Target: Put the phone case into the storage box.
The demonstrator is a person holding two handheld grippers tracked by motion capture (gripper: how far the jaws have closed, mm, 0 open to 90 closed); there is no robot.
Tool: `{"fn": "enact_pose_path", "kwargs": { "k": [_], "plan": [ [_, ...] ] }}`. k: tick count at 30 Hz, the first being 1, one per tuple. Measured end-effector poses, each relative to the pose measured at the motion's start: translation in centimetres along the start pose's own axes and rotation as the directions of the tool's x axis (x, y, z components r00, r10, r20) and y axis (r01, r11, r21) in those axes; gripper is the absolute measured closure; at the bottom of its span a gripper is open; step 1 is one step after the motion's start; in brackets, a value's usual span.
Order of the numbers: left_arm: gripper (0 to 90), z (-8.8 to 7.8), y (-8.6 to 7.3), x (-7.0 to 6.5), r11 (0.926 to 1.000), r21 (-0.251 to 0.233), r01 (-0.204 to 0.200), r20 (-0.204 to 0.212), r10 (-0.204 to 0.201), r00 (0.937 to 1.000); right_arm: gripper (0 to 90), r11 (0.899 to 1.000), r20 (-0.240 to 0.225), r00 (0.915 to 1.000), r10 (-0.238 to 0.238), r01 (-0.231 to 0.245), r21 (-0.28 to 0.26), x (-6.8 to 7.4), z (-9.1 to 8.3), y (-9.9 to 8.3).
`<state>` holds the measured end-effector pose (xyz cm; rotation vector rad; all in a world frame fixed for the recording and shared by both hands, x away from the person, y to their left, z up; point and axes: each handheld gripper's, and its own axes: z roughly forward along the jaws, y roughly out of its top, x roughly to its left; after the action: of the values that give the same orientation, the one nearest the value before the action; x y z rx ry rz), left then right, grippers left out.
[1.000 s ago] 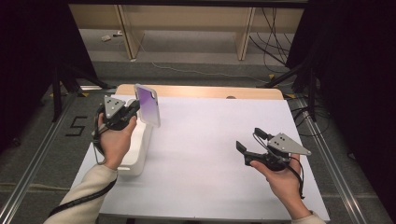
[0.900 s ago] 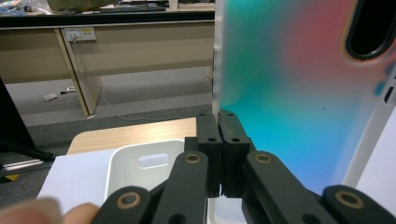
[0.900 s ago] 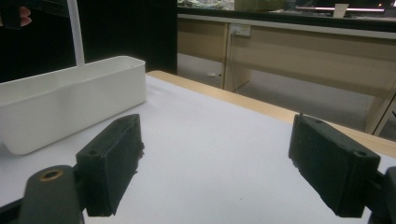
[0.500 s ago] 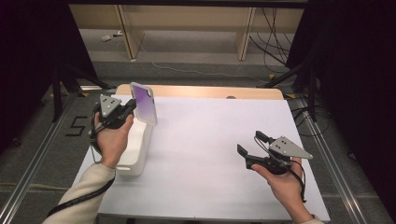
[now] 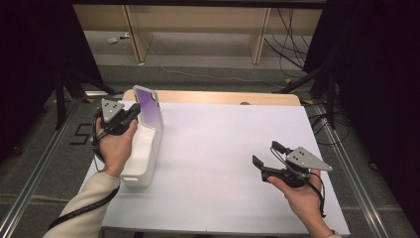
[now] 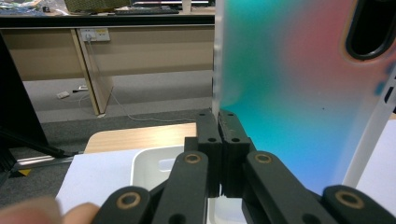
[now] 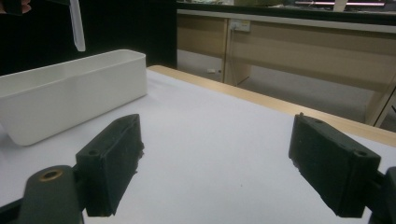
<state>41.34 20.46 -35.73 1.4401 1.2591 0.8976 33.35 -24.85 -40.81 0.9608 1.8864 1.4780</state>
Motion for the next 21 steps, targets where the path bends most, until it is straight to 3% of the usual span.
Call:
{"fn": "enact_pose_path", "kwargs": {
  "k": [5,6,10,21],
  "plan": [
    [88.6,0.0,0.1,0.2,1.0000,0.000,0.000,-0.009,0.000,1.0000,18.4,1.000,0.006,0.9999,-0.010,0.010,-0.004,-0.1,-0.1,-0.1],
    [88.6,0.1,0.1,0.3,1.0000,0.001,0.002,-0.010,-0.002,0.9999,18.4,1.000,0.000,1.0000,-0.009,0.009,0.030,-0.1,-0.3,0.0],
    [88.6,0.3,0.0,0.4,1.0000,0.005,0.001,-0.014,-0.001,0.9999,18.3,1.000,0.006,1.0000,-0.003,0.003,0.002,-0.1,-0.2,-0.2],
    [88.6,0.6,0.0,1.1,1.0000,0.006,0.007,-0.039,-0.007,0.9992,18.2,1.000,0.007,1.0000,-0.006,0.005,0.013,-0.1,-0.4,-0.4]
  ]
}}
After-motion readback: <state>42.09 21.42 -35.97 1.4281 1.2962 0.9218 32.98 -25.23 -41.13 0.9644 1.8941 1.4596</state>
